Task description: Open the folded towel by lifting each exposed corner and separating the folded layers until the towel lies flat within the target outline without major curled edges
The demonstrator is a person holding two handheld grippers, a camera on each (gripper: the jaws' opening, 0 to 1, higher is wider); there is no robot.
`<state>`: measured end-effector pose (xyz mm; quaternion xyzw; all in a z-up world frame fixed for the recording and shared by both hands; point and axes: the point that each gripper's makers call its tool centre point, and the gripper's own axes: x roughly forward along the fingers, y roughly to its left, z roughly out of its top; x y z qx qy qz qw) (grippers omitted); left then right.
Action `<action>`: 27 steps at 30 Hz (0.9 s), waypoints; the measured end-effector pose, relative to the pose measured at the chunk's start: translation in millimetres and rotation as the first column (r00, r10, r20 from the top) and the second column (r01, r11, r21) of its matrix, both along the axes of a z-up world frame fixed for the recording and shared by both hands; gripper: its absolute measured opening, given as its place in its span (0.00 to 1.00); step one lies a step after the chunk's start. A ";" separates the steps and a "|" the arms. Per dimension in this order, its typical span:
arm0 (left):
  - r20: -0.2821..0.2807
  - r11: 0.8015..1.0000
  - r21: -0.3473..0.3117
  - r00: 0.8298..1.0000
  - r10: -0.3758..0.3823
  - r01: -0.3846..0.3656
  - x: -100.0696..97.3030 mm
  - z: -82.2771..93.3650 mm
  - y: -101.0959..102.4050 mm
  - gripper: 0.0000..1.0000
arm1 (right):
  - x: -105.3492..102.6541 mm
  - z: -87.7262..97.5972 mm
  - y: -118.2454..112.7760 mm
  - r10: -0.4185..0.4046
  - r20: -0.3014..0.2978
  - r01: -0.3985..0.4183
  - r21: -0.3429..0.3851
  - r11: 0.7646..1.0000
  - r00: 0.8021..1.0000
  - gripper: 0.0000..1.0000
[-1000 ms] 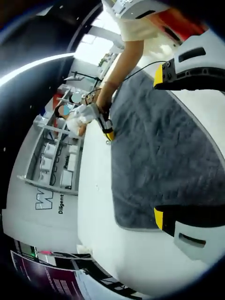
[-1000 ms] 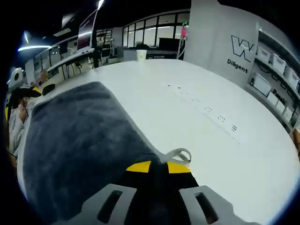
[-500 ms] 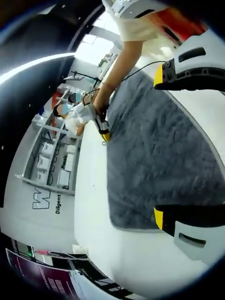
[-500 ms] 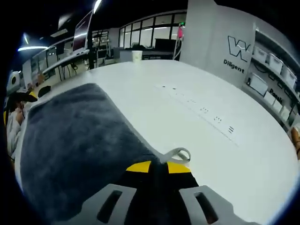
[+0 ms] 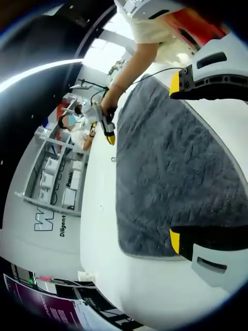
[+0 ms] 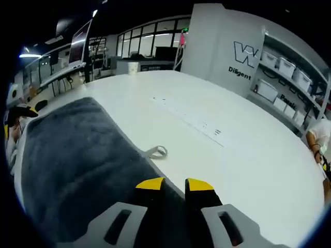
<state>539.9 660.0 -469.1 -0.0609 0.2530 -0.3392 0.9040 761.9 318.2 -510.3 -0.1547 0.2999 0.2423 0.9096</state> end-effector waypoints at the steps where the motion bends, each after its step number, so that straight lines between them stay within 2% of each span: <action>1: -0.001 1.000 0.000 1.000 -0.004 0.004 0.2 -0.6 -1.6 0.99 | -2.1 -1.3 -14.9 -0.031 -0.006 0.031 -0.001 1.000 1.000 0.09; 6: -0.009 1.000 -0.002 1.000 -0.014 0.014 -0.3 -3.2 -6.7 0.99 | -13.4 -10.1 -48.8 -0.102 -0.034 0.103 0.006 0.995 0.994 0.06; 10: -0.011 1.000 0.002 1.000 -0.017 0.017 -0.8 -4.3 -9.5 0.99 | -18.3 -19.2 -60.4 -0.129 -0.055 0.130 -0.001 0.992 0.990 0.00; 13: -0.010 1.000 0.006 1.000 -0.018 0.018 -0.8 -4.3 -11.1 0.99 | -14.9 -26.9 -66.2 -0.148 -0.063 0.147 -0.013 0.989 0.987 0.00; 16: -0.010 1.000 -0.002 1.000 -0.018 0.018 -1.4 -3.1 -12.1 0.99 | -10.3 -26.3 -68.1 -0.174 -0.067 0.177 0.048 0.983 0.982 0.00; 18: -0.011 1.000 -0.002 1.000 -0.016 0.016 -2.0 -3.0 -11.2 0.99 | -8.6 -26.1 -69.6 -0.183 -0.065 0.187 0.058 0.981 0.981 0.00; 27: -0.012 1.000 0.000 1.000 -0.008 0.008 -3.2 -2.6 -8.1 0.99 | -7.7 -25.2 -68.6 -0.189 -0.052 0.192 0.052 0.980 0.981 0.00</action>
